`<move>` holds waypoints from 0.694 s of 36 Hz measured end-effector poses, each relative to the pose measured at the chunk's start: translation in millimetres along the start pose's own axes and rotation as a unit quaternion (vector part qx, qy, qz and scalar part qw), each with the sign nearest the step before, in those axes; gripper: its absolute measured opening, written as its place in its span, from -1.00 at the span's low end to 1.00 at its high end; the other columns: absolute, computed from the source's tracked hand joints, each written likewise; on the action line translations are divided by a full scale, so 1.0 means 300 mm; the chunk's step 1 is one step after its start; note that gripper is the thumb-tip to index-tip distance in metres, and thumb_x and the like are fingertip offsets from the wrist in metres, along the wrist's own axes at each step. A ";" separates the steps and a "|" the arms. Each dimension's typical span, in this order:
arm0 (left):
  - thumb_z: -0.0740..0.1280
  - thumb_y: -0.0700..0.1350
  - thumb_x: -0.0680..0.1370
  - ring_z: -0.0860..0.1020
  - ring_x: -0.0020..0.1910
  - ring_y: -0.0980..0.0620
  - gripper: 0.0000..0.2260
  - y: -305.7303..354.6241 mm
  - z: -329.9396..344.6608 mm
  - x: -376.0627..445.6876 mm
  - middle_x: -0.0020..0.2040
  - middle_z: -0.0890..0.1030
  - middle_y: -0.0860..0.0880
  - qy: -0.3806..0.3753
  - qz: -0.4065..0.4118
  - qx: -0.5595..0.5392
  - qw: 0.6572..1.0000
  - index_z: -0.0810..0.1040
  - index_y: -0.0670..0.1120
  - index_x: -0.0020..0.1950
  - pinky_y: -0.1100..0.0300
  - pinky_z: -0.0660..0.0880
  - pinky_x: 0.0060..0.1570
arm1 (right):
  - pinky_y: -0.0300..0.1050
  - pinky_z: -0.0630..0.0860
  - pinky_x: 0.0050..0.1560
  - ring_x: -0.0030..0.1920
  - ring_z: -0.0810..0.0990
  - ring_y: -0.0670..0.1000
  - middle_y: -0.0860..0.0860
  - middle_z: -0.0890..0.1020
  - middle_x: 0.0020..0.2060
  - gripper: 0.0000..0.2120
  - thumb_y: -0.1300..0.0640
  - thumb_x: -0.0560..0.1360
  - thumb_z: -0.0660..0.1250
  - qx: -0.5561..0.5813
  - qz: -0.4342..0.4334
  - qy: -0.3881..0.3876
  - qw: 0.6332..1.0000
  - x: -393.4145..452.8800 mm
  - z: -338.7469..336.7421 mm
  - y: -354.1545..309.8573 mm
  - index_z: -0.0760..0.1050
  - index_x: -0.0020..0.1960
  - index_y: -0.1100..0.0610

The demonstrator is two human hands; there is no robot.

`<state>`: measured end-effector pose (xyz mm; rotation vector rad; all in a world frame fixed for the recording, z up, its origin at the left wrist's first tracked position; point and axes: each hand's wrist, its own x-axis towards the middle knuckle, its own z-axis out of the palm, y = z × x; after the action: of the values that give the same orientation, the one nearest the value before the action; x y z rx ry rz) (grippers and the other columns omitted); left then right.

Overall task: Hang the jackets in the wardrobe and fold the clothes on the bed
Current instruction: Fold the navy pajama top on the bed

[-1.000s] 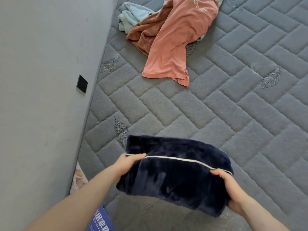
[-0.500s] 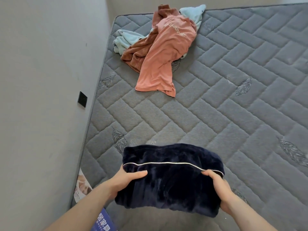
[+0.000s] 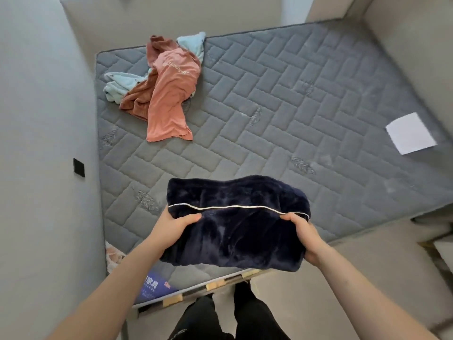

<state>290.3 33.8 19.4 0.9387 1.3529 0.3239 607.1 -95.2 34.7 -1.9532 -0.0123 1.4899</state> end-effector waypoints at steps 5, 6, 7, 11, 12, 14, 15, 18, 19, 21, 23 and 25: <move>0.67 0.21 0.24 0.69 0.10 0.04 -0.48 0.180 0.111 -0.116 0.12 0.72 0.05 -0.159 0.055 0.048 0.985 0.68 0.17 0.15 0.24 0.64 -0.07 | 0.11 0.64 0.10 0.03 0.72 0.15 0.08 0.75 0.00 -0.50 -0.08 0.30 0.51 0.056 -0.029 0.071 0.995 -0.223 -0.148 0.051 0.61 0.20 0.06; 0.68 0.21 0.24 0.69 0.11 0.06 -0.46 0.211 0.140 -0.132 0.13 0.72 0.06 -0.184 0.071 0.071 0.978 0.67 0.16 0.17 0.28 0.63 -0.08 | 0.09 0.65 0.06 0.02 0.72 0.15 0.08 0.74 0.01 -0.51 -0.06 0.32 0.51 0.072 -0.036 0.087 0.993 -0.261 -0.177 0.066 0.60 0.21 0.07; 0.68 0.20 0.24 0.68 0.12 0.08 -0.42 0.242 0.172 -0.148 0.15 0.71 0.07 -0.205 0.087 0.099 0.970 0.65 0.14 0.21 0.26 0.63 -0.04 | 0.07 0.64 0.03 0.02 0.72 0.15 0.09 0.73 0.03 -0.51 -0.05 0.33 0.51 0.089 -0.042 0.102 0.990 -0.299 -0.207 0.080 0.58 0.22 0.08; 0.71 0.24 0.14 0.65 0.15 0.17 -0.22 0.357 0.332 -0.207 0.19 0.68 0.16 -0.256 0.157 0.217 0.929 0.56 0.15 0.31 0.10 0.56 0.19 | -0.02 0.60 -0.12 -0.01 0.71 0.13 0.07 0.72 0.00 -0.56 -0.05 0.36 0.50 0.154 -0.067 0.151 0.974 -0.457 -0.331 0.139 0.58 0.20 0.07; 0.72 0.24 0.12 0.65 0.14 0.20 -0.20 0.386 0.377 -0.226 0.18 0.68 0.18 -0.261 0.172 0.230 0.922 0.55 0.16 0.31 0.11 0.56 0.19 | -0.02 0.59 -0.12 0.00 0.71 0.13 0.07 0.73 0.00 -0.57 -0.05 0.36 0.50 0.172 -0.073 0.161 0.969 -0.497 -0.367 0.156 0.60 0.19 0.06; 0.72 0.24 0.11 0.66 0.12 0.19 -0.20 0.442 0.475 -0.262 0.16 0.69 0.17 -0.271 0.199 0.247 0.909 0.55 0.15 0.30 0.09 0.57 0.18 | 0.01 0.61 -0.08 0.01 0.72 0.15 0.09 0.74 0.00 -0.56 -0.05 0.36 0.50 0.202 -0.088 0.183 0.958 -0.576 -0.448 0.193 0.61 0.19 0.06; 0.72 0.22 0.13 0.66 0.11 0.15 -0.22 0.467 0.526 -0.278 0.14 0.69 0.15 -0.276 0.211 0.253 0.903 0.55 0.14 0.29 0.05 0.57 0.19 | 0.03 0.61 -0.07 0.00 0.72 0.16 0.09 0.75 0.00 -0.56 -0.06 0.37 0.49 0.216 -0.098 0.191 0.952 -0.614 -0.490 0.214 0.61 0.20 0.06; 0.70 0.07 0.24 0.68 0.08 0.12 -0.39 0.537 0.695 -0.332 0.08 0.72 0.13 -0.292 0.250 0.258 0.886 0.60 0.09 0.23 0.02 0.57 0.18 | 0.01 0.61 -0.09 -0.05 0.75 0.14 0.08 0.76 -0.04 -0.61 -0.05 0.41 0.45 0.260 -0.132 0.213 0.933 -0.731 -0.617 0.281 0.63 0.20 0.05; 0.69 0.01 0.28 0.68 0.06 0.12 -0.45 0.559 0.756 -0.358 0.07 0.72 0.13 -0.297 0.263 0.257 0.881 0.61 0.06 0.22 0.03 0.58 0.15 | 0.01 0.61 -0.08 -0.05 0.75 0.13 0.09 0.76 -0.03 -0.61 -0.05 0.42 0.44 0.275 -0.141 0.221 0.925 -0.770 -0.660 0.307 0.63 0.20 0.05; 0.67 -0.04 0.32 0.69 0.04 0.11 -0.51 0.593 0.879 -0.418 0.05 0.73 0.12 -0.316 0.280 0.256 0.870 0.62 0.05 0.20 0.06 0.58 0.09 | 0.07 0.63 0.00 -0.01 0.75 0.15 0.12 0.75 0.01 -0.61 -0.05 0.42 0.44 0.301 -0.157 0.232 0.911 -0.845 -0.742 0.359 0.64 0.21 0.07; 0.65 -0.02 0.32 0.70 0.03 0.11 -0.51 0.613 1.010 -0.486 0.05 0.73 0.13 -0.348 0.291 0.263 0.852 0.61 0.09 0.20 0.04 0.58 0.07 | 0.15 0.62 0.15 0.06 0.73 0.17 0.14 0.74 0.05 -0.57 -0.06 0.41 0.44 0.324 -0.172 0.242 0.898 -0.919 -0.825 0.417 0.64 0.22 0.08; 0.64 0.00 0.32 0.70 0.02 0.11 -0.52 0.623 1.143 -0.558 0.05 0.72 0.13 -0.378 0.298 0.270 0.834 0.60 0.11 0.20 0.04 0.59 0.06 | 0.20 0.58 0.25 0.10 0.71 0.19 0.15 0.73 0.08 -0.54 -0.09 0.36 0.46 0.343 -0.182 0.254 0.886 -0.989 -0.912 0.476 0.66 0.20 0.08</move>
<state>623.5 -99.1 247.0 1.7418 0.3728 0.0003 685.4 -457.8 248.4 -1.5670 0.3197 0.5800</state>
